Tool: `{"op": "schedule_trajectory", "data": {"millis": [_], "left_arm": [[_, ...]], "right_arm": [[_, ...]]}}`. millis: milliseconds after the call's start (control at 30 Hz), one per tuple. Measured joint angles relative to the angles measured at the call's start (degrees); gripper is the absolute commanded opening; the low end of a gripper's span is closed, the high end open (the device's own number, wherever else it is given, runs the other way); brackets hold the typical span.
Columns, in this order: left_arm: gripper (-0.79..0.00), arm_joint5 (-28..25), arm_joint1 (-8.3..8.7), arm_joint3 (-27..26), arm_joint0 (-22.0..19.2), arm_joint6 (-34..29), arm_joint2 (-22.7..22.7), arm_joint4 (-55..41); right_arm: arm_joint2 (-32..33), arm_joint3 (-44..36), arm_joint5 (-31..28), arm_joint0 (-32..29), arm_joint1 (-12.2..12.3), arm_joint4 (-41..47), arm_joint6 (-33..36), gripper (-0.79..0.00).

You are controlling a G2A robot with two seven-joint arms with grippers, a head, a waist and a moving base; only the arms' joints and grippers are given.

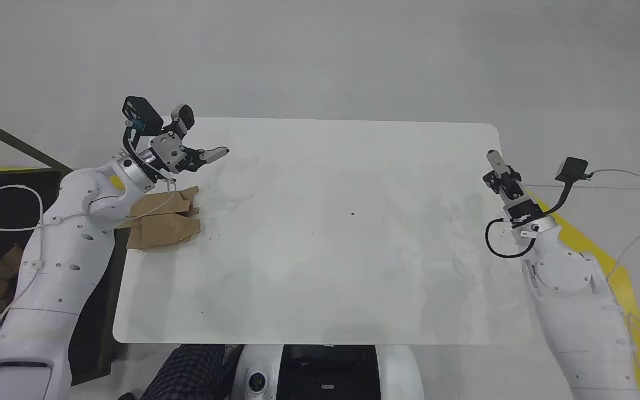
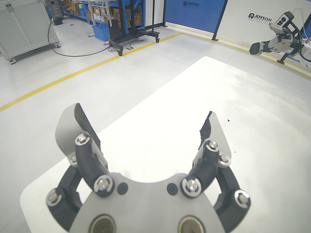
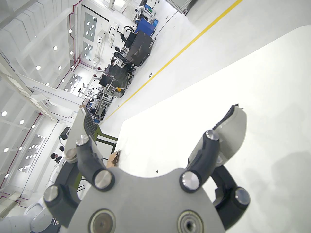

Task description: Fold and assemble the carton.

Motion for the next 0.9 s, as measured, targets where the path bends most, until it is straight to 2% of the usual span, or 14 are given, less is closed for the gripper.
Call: {"op": "schedule_trajectory", "data": {"millis": [433,533,733,900], "left_arm": [[0.000,0.4,-0.03,0.3,0.2,-0.1,-0.2,-0.6],[0.000,0.6,-0.03,1.7,0.3,-1.7,-1.5,-4.7],[0.000,-0.7,0.16,6.8,-0.4,-9.0,-4.1,-17.0],[0.000,-3.8,0.57,10.4,0.2,-15.6,-6.1,-27.4]], "right_arm": [[0.0,0.0,0.0,0.0,0.0,0.0,0.0,0.000],[0.0,0.0,0.0,0.0,0.0,0.0,0.0,0.000],[0.0,0.0,0.0,0.0,0.0,0.0,0.0,0.000],[0.0,0.0,0.0,0.0,0.0,0.0,0.0,0.000]]}}
